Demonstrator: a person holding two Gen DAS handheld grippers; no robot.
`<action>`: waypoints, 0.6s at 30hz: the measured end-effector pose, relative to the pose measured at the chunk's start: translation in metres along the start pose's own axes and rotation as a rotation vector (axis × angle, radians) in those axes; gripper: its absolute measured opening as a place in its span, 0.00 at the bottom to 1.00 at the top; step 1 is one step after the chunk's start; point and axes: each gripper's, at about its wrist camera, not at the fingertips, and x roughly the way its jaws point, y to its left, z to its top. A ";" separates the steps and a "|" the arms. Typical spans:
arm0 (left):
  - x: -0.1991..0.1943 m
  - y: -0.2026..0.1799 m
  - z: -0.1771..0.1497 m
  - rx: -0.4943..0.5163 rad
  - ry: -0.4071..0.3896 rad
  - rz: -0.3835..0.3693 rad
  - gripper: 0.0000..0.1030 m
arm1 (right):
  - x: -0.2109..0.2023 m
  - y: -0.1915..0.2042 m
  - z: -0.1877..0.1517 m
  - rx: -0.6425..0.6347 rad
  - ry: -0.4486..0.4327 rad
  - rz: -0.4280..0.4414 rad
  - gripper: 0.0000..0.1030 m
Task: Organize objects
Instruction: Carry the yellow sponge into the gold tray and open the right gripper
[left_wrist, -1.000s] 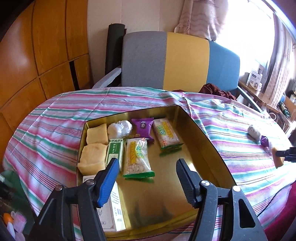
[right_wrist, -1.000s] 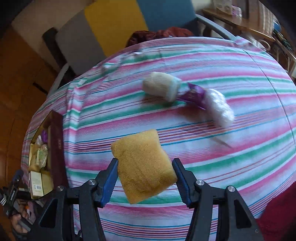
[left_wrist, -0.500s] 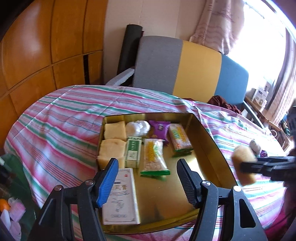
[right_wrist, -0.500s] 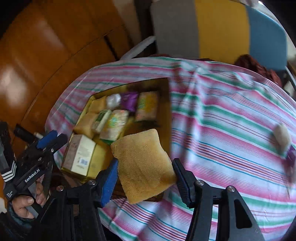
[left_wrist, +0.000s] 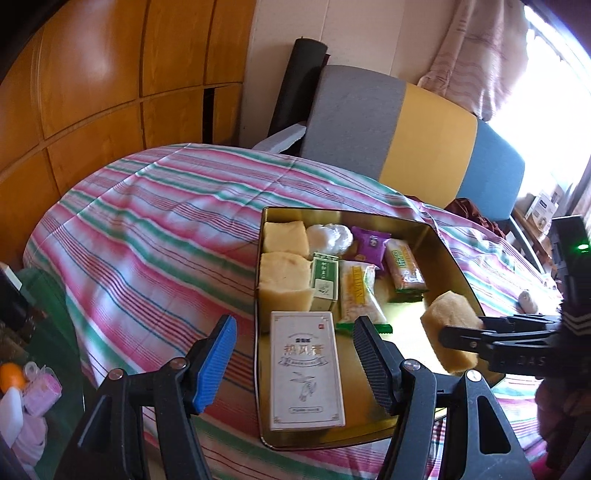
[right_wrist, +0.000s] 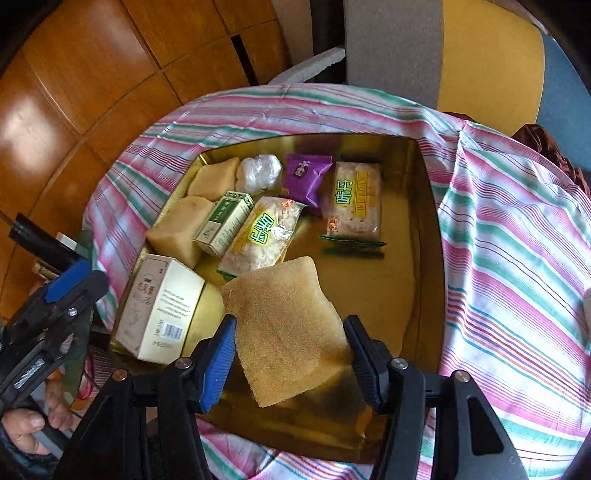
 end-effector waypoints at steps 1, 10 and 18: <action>0.000 0.002 0.000 -0.004 -0.001 -0.001 0.64 | 0.004 0.001 0.001 -0.003 0.008 -0.009 0.57; -0.002 0.024 0.001 -0.046 -0.009 0.022 0.66 | 0.034 0.028 -0.005 -0.080 0.104 0.027 0.57; -0.002 0.028 -0.001 -0.052 -0.003 0.025 0.67 | 0.047 0.040 -0.001 -0.062 0.108 0.066 0.60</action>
